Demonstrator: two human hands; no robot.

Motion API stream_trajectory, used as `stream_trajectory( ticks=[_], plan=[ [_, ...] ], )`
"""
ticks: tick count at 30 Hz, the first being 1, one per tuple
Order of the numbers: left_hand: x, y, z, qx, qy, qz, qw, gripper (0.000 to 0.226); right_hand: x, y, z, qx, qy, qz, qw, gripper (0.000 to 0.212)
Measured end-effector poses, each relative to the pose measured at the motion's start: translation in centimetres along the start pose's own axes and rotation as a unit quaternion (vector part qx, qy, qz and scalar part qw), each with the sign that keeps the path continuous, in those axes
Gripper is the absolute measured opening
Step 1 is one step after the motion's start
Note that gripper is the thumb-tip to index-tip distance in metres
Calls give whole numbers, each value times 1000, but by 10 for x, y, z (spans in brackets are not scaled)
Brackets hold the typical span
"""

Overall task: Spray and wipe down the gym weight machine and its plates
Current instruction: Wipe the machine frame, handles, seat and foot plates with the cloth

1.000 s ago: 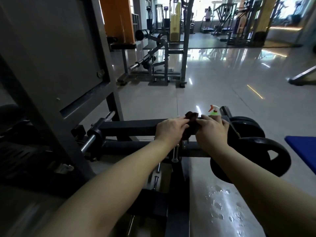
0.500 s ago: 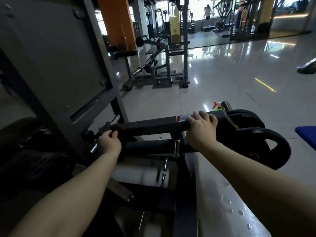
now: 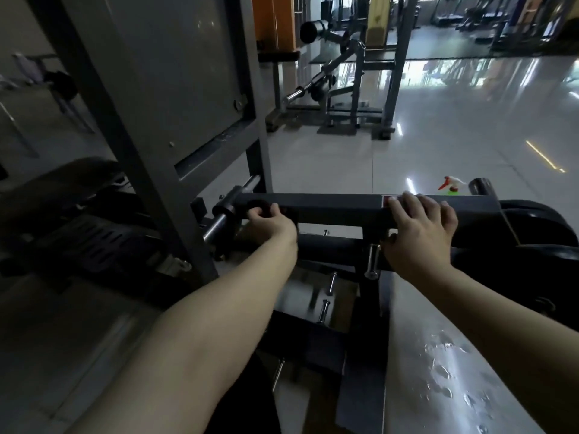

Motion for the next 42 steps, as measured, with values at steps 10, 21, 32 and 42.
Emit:
stream_trajectory(
  ticks=[10,21,32,42],
  plan=[
    [-71,5,-60,-24,154,-6,988,22,-2,2,1,5,-28,15,999,76],
    [60,7,20,-92,-51,69,992,24,-5,5,4,-3,-12,17,1000,78],
    [-23,-3,-43,89,124,-90,984,27,-8,4,-5,-6,-31,11,999,86],
    [47,2,-11,-1,31,-9,999,28,-5,4,-6,-10,-6,13,1000,81]
  ],
)
Point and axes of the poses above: each hand's wrist, its own x-axis towards the middle knuckle, its own z-axis out of the back of the hand, y = z × x, the point moved 6 cm from there along x, towards the middle knuckle, and after that the axes turned 10 degrees about x, right-handed, at the moved point
